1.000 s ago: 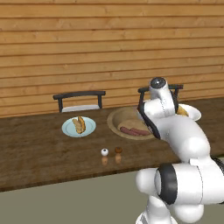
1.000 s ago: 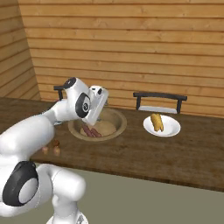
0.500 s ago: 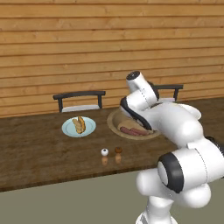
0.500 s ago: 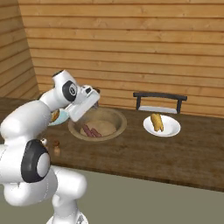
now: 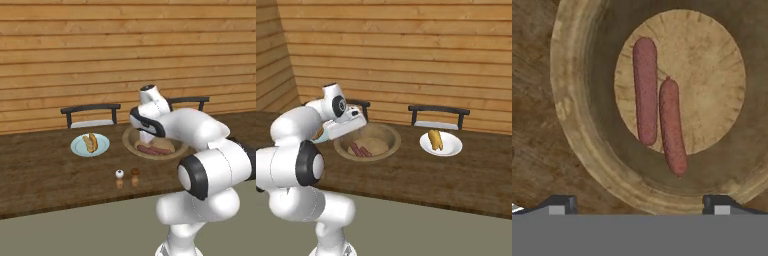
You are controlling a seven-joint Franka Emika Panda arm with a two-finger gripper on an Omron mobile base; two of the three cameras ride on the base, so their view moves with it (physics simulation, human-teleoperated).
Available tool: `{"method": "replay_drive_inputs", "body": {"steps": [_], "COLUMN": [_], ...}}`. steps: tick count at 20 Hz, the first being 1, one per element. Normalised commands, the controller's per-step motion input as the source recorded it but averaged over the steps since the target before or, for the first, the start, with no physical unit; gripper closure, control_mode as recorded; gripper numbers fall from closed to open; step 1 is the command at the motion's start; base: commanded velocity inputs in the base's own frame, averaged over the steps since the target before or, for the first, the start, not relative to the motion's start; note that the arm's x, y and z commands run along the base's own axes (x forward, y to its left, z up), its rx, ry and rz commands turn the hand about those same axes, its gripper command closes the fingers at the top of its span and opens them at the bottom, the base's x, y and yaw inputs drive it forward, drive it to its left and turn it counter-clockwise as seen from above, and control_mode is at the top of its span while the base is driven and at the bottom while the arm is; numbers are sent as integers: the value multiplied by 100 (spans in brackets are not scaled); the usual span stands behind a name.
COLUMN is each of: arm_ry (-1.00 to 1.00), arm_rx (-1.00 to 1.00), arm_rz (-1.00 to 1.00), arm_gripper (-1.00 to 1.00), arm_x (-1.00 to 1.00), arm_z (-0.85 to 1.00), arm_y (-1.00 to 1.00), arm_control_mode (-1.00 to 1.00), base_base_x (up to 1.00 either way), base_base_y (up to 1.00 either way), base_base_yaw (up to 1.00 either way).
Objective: Place one bun and one sausage from the bowl on each plate.
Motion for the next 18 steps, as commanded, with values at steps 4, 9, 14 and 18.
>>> {"method": "replay_drive_inputs", "body": {"steps": [4,9,14,18], "arm_ry": [-8,8,8,8], "arm_rx": [21,1,0,4], "arm_rz": [1,1,2,8], "arm_gripper": [-100,-100,-100,-100], "arm_x": [30,55,33,47], "arm_z": [-45,-40,-48,-22], "arm_y": [-3,26,10,0], "arm_control_mode": [-100,-100,-100,-100], "base_base_x": [0,0,0,0], "base_base_y": [0,0,0,0], "base_base_yaw": [0,0,0,0]}}
